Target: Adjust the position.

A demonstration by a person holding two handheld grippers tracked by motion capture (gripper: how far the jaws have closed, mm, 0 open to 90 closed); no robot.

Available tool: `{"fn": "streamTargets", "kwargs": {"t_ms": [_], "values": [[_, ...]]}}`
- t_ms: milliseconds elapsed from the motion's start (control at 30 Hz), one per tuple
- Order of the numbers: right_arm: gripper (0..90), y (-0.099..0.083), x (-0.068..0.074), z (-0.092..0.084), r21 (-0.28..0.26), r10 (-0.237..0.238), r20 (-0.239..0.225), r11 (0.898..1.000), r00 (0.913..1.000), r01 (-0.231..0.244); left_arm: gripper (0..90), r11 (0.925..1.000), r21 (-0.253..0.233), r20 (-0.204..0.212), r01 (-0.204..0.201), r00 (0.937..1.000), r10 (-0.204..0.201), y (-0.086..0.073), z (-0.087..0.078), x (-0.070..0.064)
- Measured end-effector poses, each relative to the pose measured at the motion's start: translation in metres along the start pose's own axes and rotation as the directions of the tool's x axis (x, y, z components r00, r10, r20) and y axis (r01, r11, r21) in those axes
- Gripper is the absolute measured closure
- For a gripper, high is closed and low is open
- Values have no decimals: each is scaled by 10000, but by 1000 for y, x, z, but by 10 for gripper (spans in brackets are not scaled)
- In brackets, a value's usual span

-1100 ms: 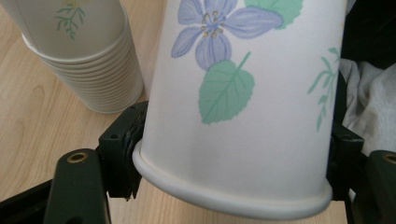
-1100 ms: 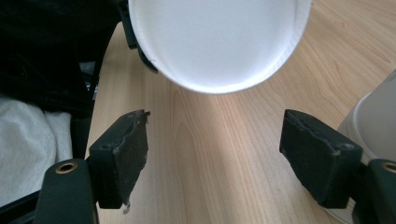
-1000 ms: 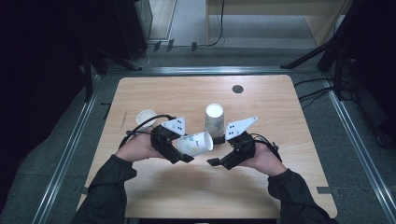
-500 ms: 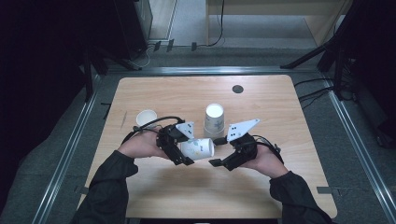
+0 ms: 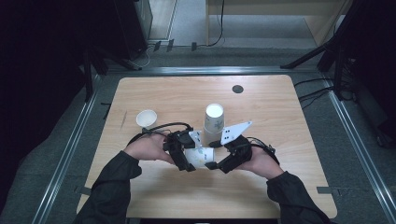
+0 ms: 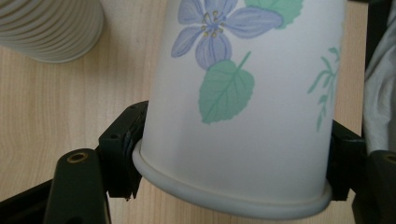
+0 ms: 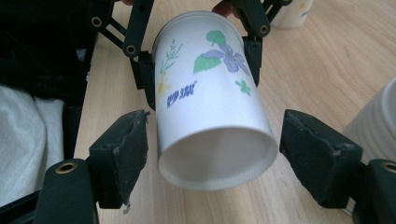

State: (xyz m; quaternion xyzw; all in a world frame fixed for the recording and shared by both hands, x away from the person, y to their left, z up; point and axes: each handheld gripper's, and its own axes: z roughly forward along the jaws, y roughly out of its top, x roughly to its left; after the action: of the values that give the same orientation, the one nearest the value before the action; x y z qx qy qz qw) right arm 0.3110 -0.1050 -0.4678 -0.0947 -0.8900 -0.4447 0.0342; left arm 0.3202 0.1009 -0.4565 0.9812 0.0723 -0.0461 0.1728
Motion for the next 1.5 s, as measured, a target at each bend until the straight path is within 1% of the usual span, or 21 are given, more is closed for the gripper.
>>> {"fn": "streamTargets", "kwargs": {"t_ms": [133, 267, 333, 400, 467, 600, 667, 700, 767, 833, 867, 900, 1067, 1100, 1133, 1167, 1267, 1333, 1367, 1400, 1500], "values": [[254, 0, 1, 6, 196, -103, -31, 9998, 9999, 103, 258, 10000, 52, 71, -68, 10000, 68, 3, 1, -2], [309, 1, 2, 11, 387, -158, -243, 9991, 9996, 167, 258, 9999, 19, 58, -133, 9999, 133, 4, 2, -4], [336, 1, 3, 11, 367, -316, -307, 9988, 9990, 327, 258, 9999, 20, 58, -151, 9999, 151, 4, 1, -4], [340, 2, 3, 11, 378, -310, -334, 9988, 9990, 322, 258, 9998, 0, 66, -174, 9998, 174, 4, 1, -4], [343, 1, 3, 11, 434, -164, -426, 9989, 9990, 182, 259, 9998, -28, 74, -181, 9998, 181, 4, 1, -4], [350, 2, 3, 10, 470, -260, -335, 9985, 9991, 276, 260, 9997, -90, 73, -230, 9997, 231, 3, 0, -4], [350, 3, 4, 10, 517, -212, -337, 9984, 9992, 229, 254, 9994, -232, -17, -265, 9996, 265, 2, 0, -5], [349, 3, 4, 10, 471, -320, -306, 9983, 9990, 335, 246, 9990, -291, -68, -330, 9994, 328, 2, -1, -5], [346, 4, 4, 9, 437, -349, -289, 9984, 9990, 362, 213, 9981, -569, -193, -235, 9996, 224, 0, -2, -6], [345, 4, 3, 6, 402, -260, -247, 9988, 9994, 270, 139, 9973, -721, -267, -166, 9995, 147, 0, -4, -5], [345, 4, 2, 5, 317, -344, -212, 9989, 9992, 351, 128, 9966, -815, -340, -143, 9994, 116, -1, -6, -5], [345, 4, 1, 3, 267, -290, -229, 9992, 9993, 297, 127, 9953, -965, -361, -103, 9993, 68, -3, -8, -4], [344, 5, -2, -5, -33, -178, -128, 9998, 9998, 178, 126, 9825, -1841, -230, 277, 9992, -325, -12, -17, 0], [344, 5, -3, -7, -65, -167, -129, 9998, 9998, 167, 125, 9793, -1999, -269, 311, 9989, -372, -14, -19, 0], [343, 5, -3, -8, -129, -138, -144, 9998, 9998, 136, 125, 9747, -2179, -228, 493, 9982, -556, -16, -20, 0], [343, 6, -4, -10, -182, -142, -112, 9997, 9998, 140, 123, 9725, -2281, -236, 476, 9982, -543, -17, -20, 0], [343, 6, -5, -12, -261, -137, -120, 9996, 9998, 134, 123, 9617, -2673, -186, 602, 9975, -676, -23, -23, 0], [343, 7, -5, -14, -349, -121, -166, 9993, 9998, 115, 122, 9565, -2849, -268, 632, 9969, -738, -25, -24, 0], [342, 7, -6, -15, -366, -126, -159, 9993, 9998, 120, 122, 9515, -2994, -212, 711, 9965, -812, -27, -24, 0], [342, 8, -6, -15, -382, -95, -207, 9992, 9997, 87, 122, 9483, -3083, -150, 752, 9964, -839, -28, -25, 1], [342, 8, -6, -16, -439, -114, -235, 9990, 9997, 104, 122, 9311, -3530, -72, 921, 9948, -1011, -31, -26, 1]]}}
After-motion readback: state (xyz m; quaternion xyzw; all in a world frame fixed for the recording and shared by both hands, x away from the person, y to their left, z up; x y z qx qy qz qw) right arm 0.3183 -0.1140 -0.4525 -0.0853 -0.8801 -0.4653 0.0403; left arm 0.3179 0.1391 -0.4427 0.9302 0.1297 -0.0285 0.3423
